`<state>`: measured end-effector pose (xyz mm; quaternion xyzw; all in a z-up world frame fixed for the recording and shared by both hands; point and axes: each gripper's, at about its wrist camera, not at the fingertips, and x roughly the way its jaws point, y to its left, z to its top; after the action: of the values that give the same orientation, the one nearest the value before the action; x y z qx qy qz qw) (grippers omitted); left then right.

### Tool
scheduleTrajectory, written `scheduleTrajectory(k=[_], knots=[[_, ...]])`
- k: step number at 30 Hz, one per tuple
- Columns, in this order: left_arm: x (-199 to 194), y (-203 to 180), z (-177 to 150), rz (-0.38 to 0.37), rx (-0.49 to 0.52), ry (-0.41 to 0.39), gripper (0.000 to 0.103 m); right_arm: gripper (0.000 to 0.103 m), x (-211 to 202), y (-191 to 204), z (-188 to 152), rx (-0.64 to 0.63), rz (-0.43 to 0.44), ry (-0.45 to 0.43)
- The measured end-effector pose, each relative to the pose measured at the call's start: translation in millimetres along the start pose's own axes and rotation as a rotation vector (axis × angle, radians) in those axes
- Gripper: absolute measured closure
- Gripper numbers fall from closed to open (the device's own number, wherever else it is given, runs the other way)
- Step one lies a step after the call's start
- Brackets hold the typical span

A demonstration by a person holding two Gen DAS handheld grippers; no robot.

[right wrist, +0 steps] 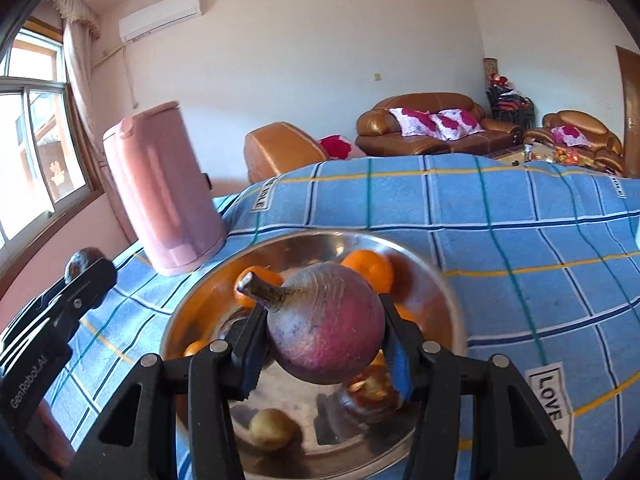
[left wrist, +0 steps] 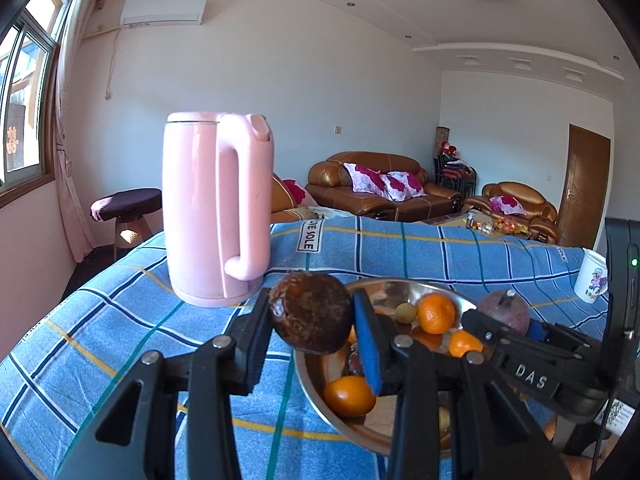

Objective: Organize fruits
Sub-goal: 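Carry the mangosteen and purple-red fruit over the steel bowl, then open both grippers to drop the fruits into the bowl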

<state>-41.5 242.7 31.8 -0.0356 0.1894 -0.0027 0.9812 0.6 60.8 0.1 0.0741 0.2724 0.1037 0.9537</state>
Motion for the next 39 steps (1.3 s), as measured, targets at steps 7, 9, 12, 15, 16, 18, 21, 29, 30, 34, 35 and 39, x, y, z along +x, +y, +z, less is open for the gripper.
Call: scheduleTrajectory(k=[7, 9, 12, 15, 16, 18, 21, 29, 30, 34, 35, 39], knots=[[24.8, -34.9, 6.8, -0.062, 0.042, 0.018, 0.062, 0.05, -5.7, -57.5, 17.2, 0.118, -0.103, -0.035], [32.2, -42.4, 4.6, -0.075, 0.043, 0.031, 0.062, 0.05, -5.6, -62.5, 19.1, 0.126, -0.104, -0.039], [39.8, -49.7, -1.2, -0.097, 0.047, 0.052, 0.062, 0.05, -0.3, -58.0, 19.5, 0.095, -0.099, -0.039], [44.4, -53.4, -7.1, -0.113, 0.064, 0.075, 0.062, 0.05, 6.2, -49.3, 18.4, 0.067, -0.049, -0.024], [44.9, -54.2, -8.1, -0.116, 0.069, 0.08, 0.062, 0.05, 7.8, -45.7, 18.7, 0.055, -0.041, -0.022], [47.1, -57.7, -10.0, -0.131, 0.075, 0.096, 0.062, 0.05, 12.4, -40.5, 20.6, 0.037, -0.02, -0.02], [50.7, -67.2, -12.0, -0.153, 0.111, 0.12, 0.062, 0.05, 21.6, -33.8, 22.9, 0.018, 0.029, -0.009], [59.0, -69.7, -12.8, -0.152, 0.116, 0.174, 0.062, 0.05, 27.5, -39.7, 22.8, 0.043, 0.03, 0.004], [59.7, -70.2, -13.4, -0.152, 0.119, 0.181, 0.062, 0.05, 30.8, -40.6, 23.2, 0.052, 0.046, 0.013], [63.9, -72.4, -16.0, -0.153, 0.133, 0.222, 0.062, 0.05, 37.5, -31.8, 23.2, 0.029, 0.083, 0.034], [65.6, -72.2, -16.9, -0.15, 0.134, 0.236, 0.062, 0.05, 38.6, -29.7, 22.9, 0.021, 0.086, 0.036], [70.9, -72.1, -20.0, -0.123, 0.143, 0.271, 0.062, 0.05, 46.7, -24.2, 21.8, 0.013, 0.127, 0.069]])
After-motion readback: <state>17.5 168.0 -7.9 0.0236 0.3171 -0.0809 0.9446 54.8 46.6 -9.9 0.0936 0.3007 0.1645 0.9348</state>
